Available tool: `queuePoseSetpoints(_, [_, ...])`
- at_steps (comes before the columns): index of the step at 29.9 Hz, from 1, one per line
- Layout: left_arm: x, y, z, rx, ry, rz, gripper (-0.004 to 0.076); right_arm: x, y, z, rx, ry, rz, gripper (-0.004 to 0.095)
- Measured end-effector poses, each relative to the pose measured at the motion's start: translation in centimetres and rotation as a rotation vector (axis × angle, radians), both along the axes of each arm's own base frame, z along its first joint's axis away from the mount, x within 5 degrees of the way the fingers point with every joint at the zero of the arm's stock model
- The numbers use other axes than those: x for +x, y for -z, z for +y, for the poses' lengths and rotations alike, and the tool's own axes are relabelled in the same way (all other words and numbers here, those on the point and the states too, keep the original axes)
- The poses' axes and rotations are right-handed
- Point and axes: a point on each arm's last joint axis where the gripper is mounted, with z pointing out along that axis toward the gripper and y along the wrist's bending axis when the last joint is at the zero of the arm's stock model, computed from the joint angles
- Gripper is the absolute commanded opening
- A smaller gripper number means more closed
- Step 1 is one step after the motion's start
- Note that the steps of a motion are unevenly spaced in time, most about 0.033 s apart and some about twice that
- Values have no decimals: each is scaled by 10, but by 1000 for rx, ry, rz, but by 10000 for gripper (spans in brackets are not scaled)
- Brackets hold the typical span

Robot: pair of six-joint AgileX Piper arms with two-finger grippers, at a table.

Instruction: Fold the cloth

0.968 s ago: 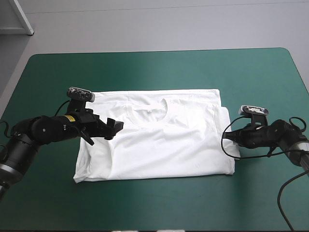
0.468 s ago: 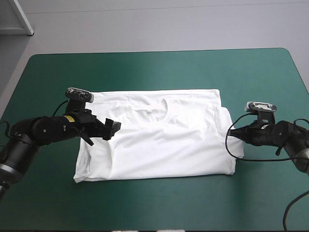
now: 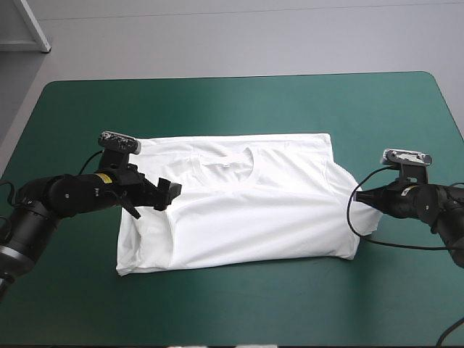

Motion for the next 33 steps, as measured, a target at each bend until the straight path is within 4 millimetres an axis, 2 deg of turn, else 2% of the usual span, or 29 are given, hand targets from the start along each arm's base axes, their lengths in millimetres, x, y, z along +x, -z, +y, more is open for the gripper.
queuePoseSetpoints(4, [0,0,0,2,1,1,648,-3,-17,12,47,-69,-65,-8])
queuePoseSetpoints(8, [0,0,0,5,3,5,648,-4,-31,35,99,-184,-117,-8])
queuePoseSetpoints(12, [0,1,0,7,3,5,648,-6,-34,63,131,-318,-129,-8])
queuePoseSetpoints(15, [0,1,0,7,3,5,648,-6,-29,82,145,-392,-105,-9])
queuePoseSetpoints(19, [-1,1,0,8,5,8,648,1,-9,102,144,-455,-27,-10])
queuePoseSetpoints(24, [-2,2,0,12,12,24,648,14,19,114,124,-485,54,5])
queuePoseSetpoints(27, [-2,2,0,12,14,29,648,20,30,115,119,-480,80,163])
queuePoseSetpoints(31, [-2,2,0,13,15,30,648,23,31,116,115,-487,79,581])
queuePoseSetpoints(33, [-3,2,0,17,15,30,648,23,24,117,120,-493,65,723])
